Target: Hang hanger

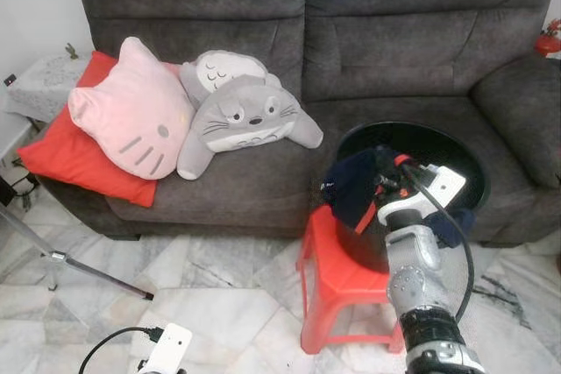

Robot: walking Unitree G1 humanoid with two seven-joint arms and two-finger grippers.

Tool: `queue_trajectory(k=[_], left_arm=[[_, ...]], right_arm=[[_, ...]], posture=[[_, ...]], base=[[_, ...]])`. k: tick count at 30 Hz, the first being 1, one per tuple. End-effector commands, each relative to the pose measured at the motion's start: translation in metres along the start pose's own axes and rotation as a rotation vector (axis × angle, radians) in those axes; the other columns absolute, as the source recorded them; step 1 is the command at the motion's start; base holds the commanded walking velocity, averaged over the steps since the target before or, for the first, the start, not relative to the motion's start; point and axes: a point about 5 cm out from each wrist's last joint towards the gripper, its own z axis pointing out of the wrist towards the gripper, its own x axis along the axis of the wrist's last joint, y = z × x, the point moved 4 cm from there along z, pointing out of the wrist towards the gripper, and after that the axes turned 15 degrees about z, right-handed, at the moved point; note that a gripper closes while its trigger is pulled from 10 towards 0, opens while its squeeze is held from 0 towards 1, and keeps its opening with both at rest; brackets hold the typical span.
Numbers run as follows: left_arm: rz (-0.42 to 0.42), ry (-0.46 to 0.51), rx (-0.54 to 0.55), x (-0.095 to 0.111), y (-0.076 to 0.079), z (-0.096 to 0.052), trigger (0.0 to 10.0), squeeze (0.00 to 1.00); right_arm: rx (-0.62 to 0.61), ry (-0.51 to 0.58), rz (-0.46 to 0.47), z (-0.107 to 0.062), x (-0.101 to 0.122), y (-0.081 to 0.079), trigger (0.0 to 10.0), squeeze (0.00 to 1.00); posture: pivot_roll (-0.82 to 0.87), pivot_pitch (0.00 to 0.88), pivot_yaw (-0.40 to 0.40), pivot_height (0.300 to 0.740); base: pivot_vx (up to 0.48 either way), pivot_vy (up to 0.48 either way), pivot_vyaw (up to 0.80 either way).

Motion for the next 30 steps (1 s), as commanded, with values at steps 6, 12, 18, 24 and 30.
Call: queue_trajectory(k=[6,12,18,24,30], left_arm=[[0.003,-0.033,-0.008,-0.01,0.003,-0.001,10.0,0.0],[-0.008,-0.043,-0.006,-0.013,0.005,-0.002,10.0,0.0],[-0.093,-0.045,0.011,-0.016,0.006,-0.002,10.0,0.0],[-0.102,-0.051,0.018,-0.019,0.01,-0.003,10.0,0.0],[-0.113,-0.062,0.011,-0.023,0.014,-0.004,10.0,0.0]], right_arm=[[0.019,0.038,-0.326,-0.016,0.01,-0.02,10.0,0.0],[-0.018,0.149,-0.547,-0.023,0.032,-0.036,10.0,0.0],[-0.094,0.194,-0.761,-0.028,0.044,-0.033,10.0,0.0],[-0.231,0.144,-0.751,-0.053,0.044,-0.01,10.0,0.0],[-0.246,0.091,-0.792,-0.065,0.036,-0.008,10.0,0.0]], posture=[[-0.15,0.0,0.04,0.74],[-0.14,0.0,0.027,0.74],[-0.12,0.0,0.01,0.74],[-0.1,0.0,-0.019,0.74],[-0.11,0.0,-0.018,0.74]], base=[[0.0,0.0,0.0],[0.0,0.0,0.0],[0.0,0.0,0.0],[0.0,0.0,0.0],[0.0,0.0,0.0]])
